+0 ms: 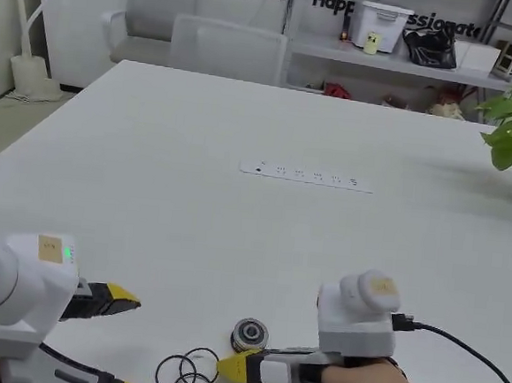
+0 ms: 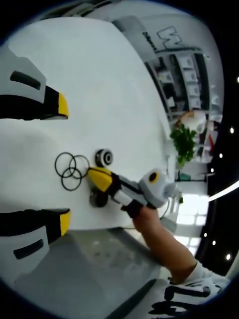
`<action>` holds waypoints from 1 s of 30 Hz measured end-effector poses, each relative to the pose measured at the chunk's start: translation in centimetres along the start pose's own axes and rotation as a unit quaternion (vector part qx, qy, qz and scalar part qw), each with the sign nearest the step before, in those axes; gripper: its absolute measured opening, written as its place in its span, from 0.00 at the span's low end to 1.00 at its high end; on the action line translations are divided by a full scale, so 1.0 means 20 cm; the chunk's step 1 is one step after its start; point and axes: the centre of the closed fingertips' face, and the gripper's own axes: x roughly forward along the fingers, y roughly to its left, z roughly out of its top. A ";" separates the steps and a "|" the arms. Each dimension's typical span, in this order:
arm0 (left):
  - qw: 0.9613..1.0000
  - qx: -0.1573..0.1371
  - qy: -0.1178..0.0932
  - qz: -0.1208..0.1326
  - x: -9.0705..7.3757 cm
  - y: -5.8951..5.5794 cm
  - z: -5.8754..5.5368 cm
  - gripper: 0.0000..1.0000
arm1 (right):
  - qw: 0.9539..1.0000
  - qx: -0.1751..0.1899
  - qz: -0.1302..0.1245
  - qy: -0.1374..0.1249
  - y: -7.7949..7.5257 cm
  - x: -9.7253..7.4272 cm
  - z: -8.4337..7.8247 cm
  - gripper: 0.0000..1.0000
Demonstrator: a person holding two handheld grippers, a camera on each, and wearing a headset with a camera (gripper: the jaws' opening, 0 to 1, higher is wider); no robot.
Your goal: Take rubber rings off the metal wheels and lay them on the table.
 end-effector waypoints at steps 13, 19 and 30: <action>1.000 0.003 0.004 -0.001 0.00 -0.01 0.00 0.74 | 0.999 -0.033 -0.007 0.015 0.03 0.00 -0.01 0.06; 1.000 0.004 0.007 0.001 -0.02 -0.01 0.00 0.74 | 0.999 -0.042 -0.010 0.018 0.03 -0.02 0.00 0.07; 1.000 0.010 0.006 -0.001 -0.01 -0.01 0.04 0.74 | 0.998 -0.057 -0.008 -0.005 0.06 -0.09 0.09 0.09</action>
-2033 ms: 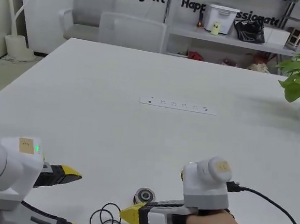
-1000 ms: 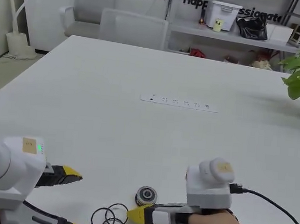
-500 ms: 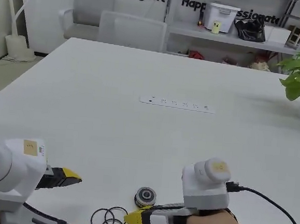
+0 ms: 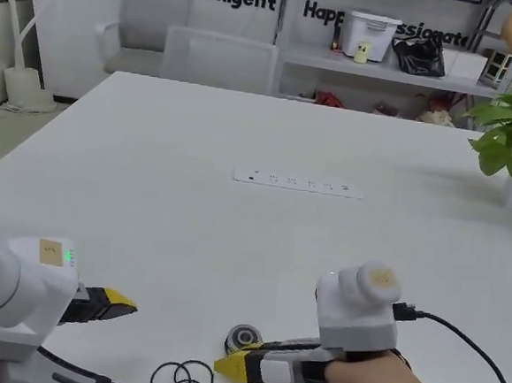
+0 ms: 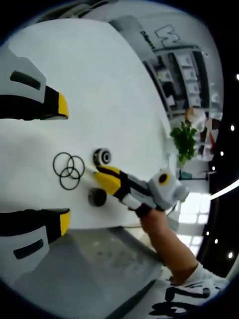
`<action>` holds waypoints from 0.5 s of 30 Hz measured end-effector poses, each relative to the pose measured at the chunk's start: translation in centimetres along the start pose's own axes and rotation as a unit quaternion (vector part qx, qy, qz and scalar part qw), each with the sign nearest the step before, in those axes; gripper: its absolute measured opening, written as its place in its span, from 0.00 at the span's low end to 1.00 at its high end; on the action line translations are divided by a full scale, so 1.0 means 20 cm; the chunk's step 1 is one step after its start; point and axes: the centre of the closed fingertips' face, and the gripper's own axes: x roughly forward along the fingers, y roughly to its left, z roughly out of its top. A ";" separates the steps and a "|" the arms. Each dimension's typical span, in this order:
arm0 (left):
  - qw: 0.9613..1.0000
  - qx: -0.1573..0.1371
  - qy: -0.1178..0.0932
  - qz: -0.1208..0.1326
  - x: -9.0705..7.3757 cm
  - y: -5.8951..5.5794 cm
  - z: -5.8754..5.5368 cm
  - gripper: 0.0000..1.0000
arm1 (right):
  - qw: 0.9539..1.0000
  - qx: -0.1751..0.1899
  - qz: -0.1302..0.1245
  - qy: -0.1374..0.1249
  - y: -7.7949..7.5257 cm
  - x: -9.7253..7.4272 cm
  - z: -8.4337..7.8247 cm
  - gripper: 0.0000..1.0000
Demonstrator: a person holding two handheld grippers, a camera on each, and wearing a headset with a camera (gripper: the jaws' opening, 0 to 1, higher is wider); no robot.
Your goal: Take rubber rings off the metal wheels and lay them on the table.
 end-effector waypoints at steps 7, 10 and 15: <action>1.000 -0.002 -0.005 0.000 0.02 0.01 0.03 0.73 | 1.000 -0.004 -0.007 -0.016 -0.02 -0.05 0.05 0.10; 1.000 0.002 -0.007 0.000 0.03 0.02 0.05 0.73 | 1.000 -0.005 -0.011 -0.026 -0.03 -0.08 0.08 0.11; 1.000 0.002 -0.012 0.004 0.03 0.05 0.08 0.73 | 0.999 -0.008 -0.020 -0.049 -0.05 -0.13 0.15 0.13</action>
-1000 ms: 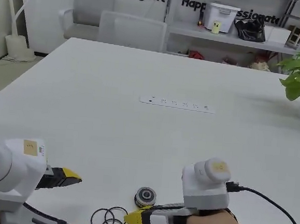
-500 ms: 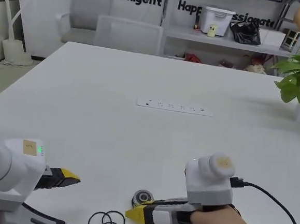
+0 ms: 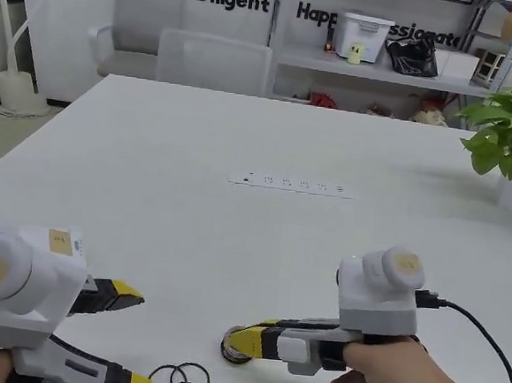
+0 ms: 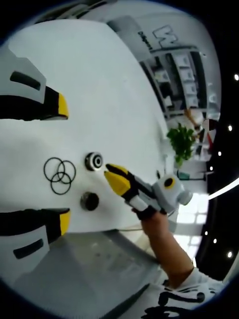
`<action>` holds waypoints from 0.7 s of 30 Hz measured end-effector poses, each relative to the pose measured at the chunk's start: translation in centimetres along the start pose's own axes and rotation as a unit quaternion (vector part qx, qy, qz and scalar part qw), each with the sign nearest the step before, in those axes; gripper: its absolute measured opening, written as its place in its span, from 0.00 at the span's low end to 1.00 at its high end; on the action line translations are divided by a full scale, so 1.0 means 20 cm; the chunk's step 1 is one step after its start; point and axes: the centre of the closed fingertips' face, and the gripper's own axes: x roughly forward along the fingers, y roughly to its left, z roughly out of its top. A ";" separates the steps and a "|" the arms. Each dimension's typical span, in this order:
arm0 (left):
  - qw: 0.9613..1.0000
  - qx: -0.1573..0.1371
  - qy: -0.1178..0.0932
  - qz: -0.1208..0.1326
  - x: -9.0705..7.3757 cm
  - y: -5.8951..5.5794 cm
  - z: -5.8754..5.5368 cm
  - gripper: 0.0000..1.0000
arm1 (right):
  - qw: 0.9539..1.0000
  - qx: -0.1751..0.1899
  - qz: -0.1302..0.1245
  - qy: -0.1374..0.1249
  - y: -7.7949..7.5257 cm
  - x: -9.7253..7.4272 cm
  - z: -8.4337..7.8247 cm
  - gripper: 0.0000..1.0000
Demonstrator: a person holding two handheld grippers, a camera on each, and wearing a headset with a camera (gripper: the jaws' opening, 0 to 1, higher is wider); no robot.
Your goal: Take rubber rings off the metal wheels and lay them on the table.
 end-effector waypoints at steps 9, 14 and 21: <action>1.000 -0.001 -0.006 0.005 0.01 0.03 0.04 0.72 | 1.000 -0.019 -0.015 -0.014 -0.04 -0.06 0.04 0.16; 1.000 -0.006 -0.012 0.006 0.03 0.06 0.07 0.72 | 0.999 -0.036 -0.023 -0.017 -0.06 -0.08 0.06 0.17; 1.000 -0.005 -0.013 0.002 0.06 0.09 0.10 0.71 | 0.998 -0.058 -0.032 -0.015 -0.09 -0.10 0.07 0.19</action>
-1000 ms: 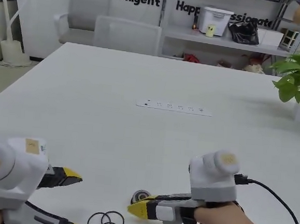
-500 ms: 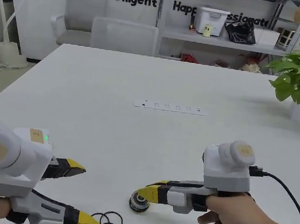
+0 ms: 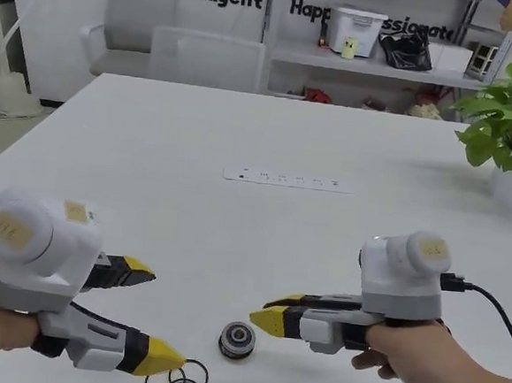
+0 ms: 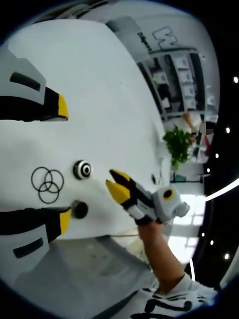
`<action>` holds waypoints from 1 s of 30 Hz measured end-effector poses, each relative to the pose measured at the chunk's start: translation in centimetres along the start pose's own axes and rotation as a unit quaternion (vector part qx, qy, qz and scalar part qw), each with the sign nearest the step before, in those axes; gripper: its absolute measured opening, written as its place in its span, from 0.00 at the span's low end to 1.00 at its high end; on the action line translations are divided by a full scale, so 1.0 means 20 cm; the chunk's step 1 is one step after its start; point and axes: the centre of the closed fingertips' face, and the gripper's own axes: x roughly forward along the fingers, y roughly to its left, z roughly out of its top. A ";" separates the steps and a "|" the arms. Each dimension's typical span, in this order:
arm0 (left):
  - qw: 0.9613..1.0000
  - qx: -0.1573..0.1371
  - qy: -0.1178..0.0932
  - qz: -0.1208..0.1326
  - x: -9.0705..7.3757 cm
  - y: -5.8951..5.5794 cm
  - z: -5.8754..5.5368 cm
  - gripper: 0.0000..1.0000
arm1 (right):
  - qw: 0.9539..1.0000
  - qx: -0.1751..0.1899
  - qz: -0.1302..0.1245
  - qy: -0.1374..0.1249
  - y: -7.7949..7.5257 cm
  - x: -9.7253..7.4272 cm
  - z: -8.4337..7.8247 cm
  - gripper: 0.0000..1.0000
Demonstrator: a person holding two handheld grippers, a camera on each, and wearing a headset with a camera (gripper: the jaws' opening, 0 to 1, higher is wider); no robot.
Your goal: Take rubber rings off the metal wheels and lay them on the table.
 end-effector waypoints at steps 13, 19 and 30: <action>1.000 0.005 0.001 -0.005 0.07 0.01 0.02 0.68 | 0.997 -0.062 -0.011 0.036 -0.05 0.00 -0.09 0.22; 1.000 0.003 0.003 -0.006 0.10 0.02 0.02 0.68 | 0.997 -0.070 -0.012 0.042 -0.06 0.01 -0.11 0.21; 1.000 0.001 0.011 -0.013 0.16 0.02 0.00 0.66 | 0.995 -0.080 -0.017 0.053 -0.10 0.02 -0.16 0.20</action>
